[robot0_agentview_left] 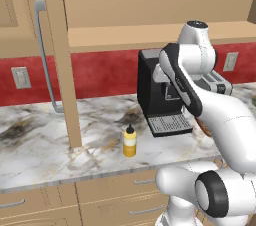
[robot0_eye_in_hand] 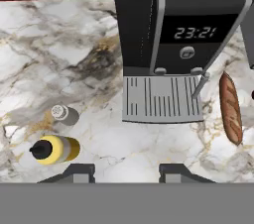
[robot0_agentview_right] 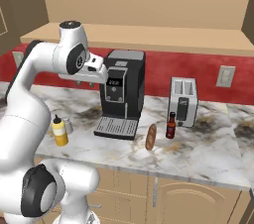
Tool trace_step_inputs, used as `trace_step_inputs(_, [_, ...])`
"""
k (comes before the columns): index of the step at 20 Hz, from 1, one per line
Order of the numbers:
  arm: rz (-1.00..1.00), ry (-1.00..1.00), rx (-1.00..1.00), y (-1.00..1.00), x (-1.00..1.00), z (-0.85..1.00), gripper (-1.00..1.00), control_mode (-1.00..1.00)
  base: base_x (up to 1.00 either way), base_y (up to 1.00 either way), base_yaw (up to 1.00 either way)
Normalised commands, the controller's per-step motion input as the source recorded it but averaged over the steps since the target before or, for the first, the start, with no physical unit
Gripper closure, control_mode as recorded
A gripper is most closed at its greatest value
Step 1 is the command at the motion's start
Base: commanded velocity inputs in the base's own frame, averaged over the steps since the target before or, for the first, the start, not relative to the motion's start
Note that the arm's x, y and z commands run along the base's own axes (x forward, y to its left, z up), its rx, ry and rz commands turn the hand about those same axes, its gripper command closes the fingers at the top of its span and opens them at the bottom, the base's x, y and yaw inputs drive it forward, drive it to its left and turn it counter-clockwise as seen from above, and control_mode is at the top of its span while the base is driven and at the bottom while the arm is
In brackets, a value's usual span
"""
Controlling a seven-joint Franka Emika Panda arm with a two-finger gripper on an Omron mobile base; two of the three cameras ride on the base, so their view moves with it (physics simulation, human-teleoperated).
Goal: There are various items on the counter. Only move the condiments/shakers into the cabinet.
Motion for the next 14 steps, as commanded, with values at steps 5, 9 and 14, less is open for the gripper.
trace_step_inputs(5, [0.00,0.00,-0.03,0.30,-0.37,-0.16,-1.00,-1.00,0.00,0.00,0.00])
trace_step_inputs(9, [0.00,0.00,-0.09,0.74,-0.83,-0.53,-1.00,-1.00,0.00,0.00,0.00])
trace_step_inputs(14, [0.00,0.00,-0.05,0.79,-0.84,-0.63,-1.00,-1.00,0.00,0.00,0.00])
